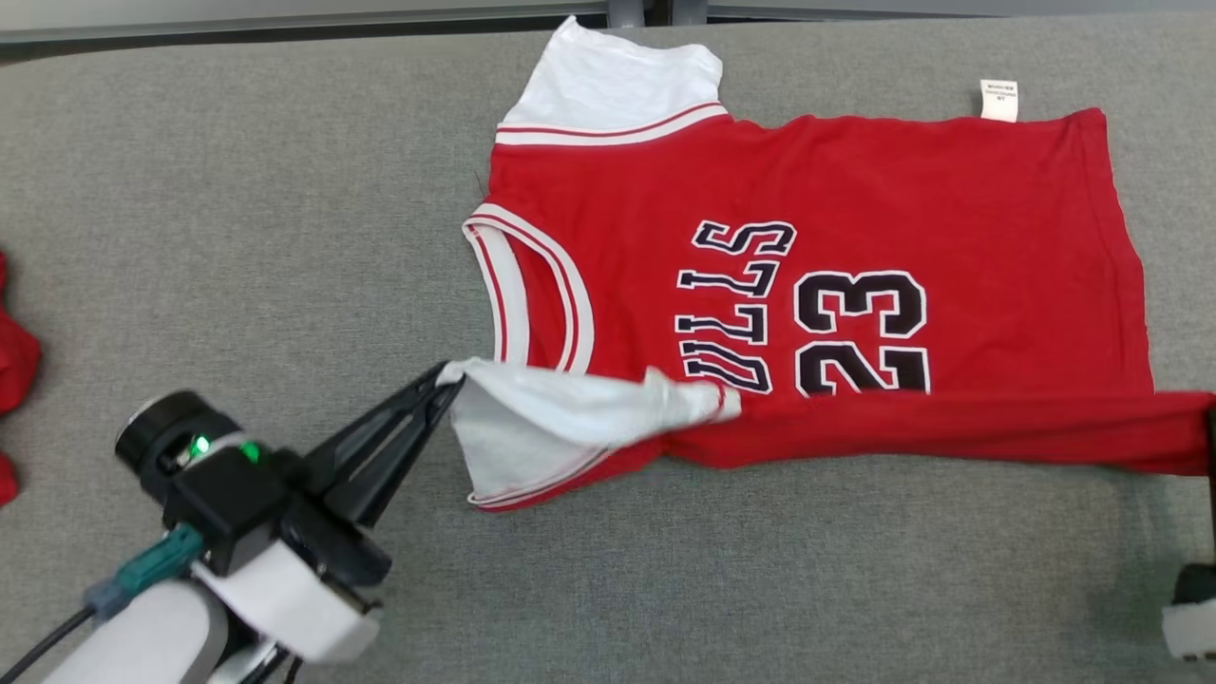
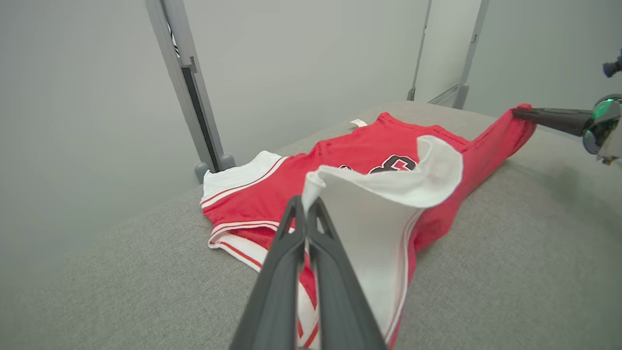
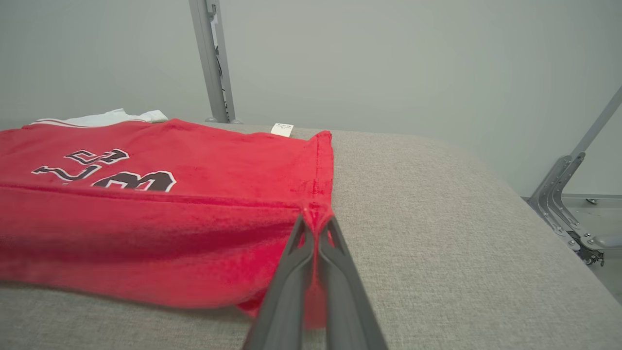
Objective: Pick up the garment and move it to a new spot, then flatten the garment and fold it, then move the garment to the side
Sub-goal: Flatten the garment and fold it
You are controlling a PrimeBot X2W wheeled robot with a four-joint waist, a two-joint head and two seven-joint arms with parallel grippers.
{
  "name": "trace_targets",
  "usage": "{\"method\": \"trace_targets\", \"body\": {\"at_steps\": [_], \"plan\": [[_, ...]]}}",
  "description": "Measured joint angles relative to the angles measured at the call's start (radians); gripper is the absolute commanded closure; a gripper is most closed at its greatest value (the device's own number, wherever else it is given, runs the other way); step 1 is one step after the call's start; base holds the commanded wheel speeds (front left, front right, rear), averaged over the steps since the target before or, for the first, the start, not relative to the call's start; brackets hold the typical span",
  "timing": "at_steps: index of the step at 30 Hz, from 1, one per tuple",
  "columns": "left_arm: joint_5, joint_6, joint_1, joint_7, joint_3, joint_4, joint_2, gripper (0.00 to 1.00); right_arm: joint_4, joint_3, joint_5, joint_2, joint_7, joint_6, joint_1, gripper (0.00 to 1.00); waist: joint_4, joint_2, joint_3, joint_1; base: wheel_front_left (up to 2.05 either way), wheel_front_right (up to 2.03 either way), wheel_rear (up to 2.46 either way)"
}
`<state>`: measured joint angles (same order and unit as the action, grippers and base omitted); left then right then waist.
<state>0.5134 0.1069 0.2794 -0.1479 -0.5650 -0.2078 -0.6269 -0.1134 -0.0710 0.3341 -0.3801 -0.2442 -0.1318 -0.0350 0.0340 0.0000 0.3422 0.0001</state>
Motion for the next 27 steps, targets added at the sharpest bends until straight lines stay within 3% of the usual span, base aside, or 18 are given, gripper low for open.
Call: {"method": "trace_targets", "body": {"at_steps": [13, 24, 25, 26, 27], "plan": [[-0.070, 0.021, 0.254, -0.107, -0.095, 0.325, 0.081, 1.00, -0.176, 0.031, -0.055, 0.023, 0.015, 0.000, 0.203, 1.00, -0.009, 0.0000, 0.055, -0.0001, 0.00, 0.00, 0.00], [-0.125, 0.023, 0.432, -0.114, -0.201, 0.425, 0.099, 1.00, -0.268, 0.044, -0.065, 0.023, 0.005, 0.000, 0.323, 1.00, 0.005, 0.0000, 0.116, 0.0000, 0.00, 0.00, 0.00], [-0.137, 0.023, 0.442, -0.114, -0.202, 0.434, 0.105, 0.94, -0.276, 0.048, -0.065, 0.027, 0.003, 0.000, 0.332, 0.84, 0.005, 0.0000, 0.121, 0.0000, 0.00, 0.00, 0.00], [-0.139, 0.023, 0.445, -0.114, -0.189, 0.441, 0.115, 0.64, -0.284, 0.049, -0.065, 0.032, 0.000, 0.000, 0.341, 0.64, 0.005, 0.0000, 0.125, 0.0000, 0.00, 0.00, 0.00], [-0.140, 0.023, 0.445, -0.114, -0.172, 0.443, 0.129, 0.00, -0.289, 0.051, -0.065, 0.034, -0.002, 0.000, 0.348, 0.41, 0.005, 0.0000, 0.128, 0.0000, 0.00, 0.00, 0.00]]}}
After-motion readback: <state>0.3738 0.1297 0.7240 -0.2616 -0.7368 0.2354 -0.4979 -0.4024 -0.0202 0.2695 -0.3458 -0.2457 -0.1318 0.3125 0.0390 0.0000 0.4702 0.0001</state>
